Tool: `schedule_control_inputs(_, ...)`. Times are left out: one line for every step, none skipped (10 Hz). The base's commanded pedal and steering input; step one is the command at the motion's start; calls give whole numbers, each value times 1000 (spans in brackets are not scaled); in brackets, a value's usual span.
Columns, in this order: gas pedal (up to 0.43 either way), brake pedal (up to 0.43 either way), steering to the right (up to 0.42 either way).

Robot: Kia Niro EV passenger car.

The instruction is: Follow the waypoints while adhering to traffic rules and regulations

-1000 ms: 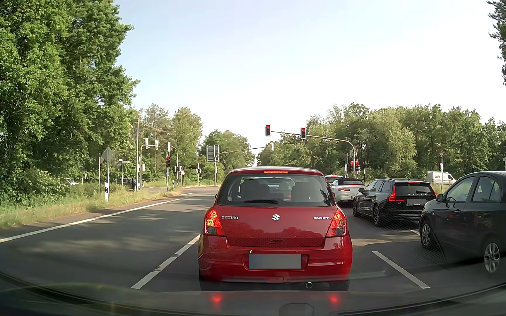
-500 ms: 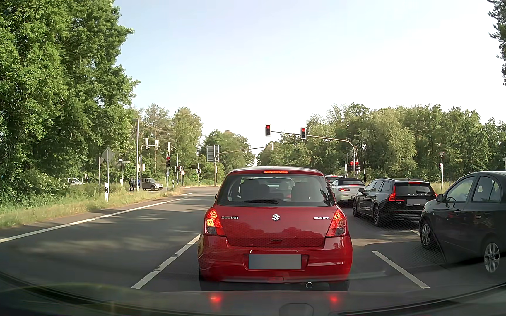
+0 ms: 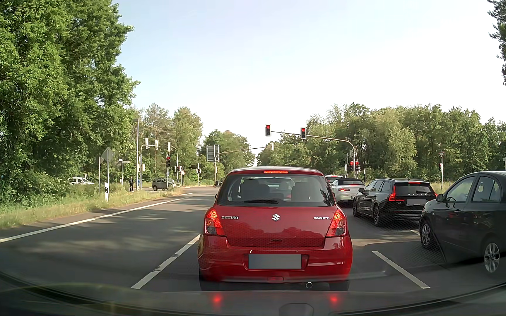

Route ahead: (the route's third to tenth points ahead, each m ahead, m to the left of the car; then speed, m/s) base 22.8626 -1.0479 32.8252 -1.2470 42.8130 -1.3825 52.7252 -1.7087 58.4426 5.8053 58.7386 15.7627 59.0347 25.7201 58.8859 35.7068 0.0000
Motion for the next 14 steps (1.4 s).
schedule_control_inputs(0,268,0)
schedule_control_inputs(0,268,0)
schedule_control_inputs(0,268,0)
schedule_control_inputs(0,268,0)
schedule_control_inputs(0,268,0)
schedule_control_inputs(0,268,0)
schedule_control_inputs(0,268,0)
schedule_control_inputs(0,268,0)
schedule_control_inputs(0,268,0)
schedule_control_inputs(0,268,0)
schedule_control_inputs(0,268,0)
schedule_control_inputs(0,268,0)
schedule_control_inputs(0,268,0)
schedule_control_inputs(0,268,0)
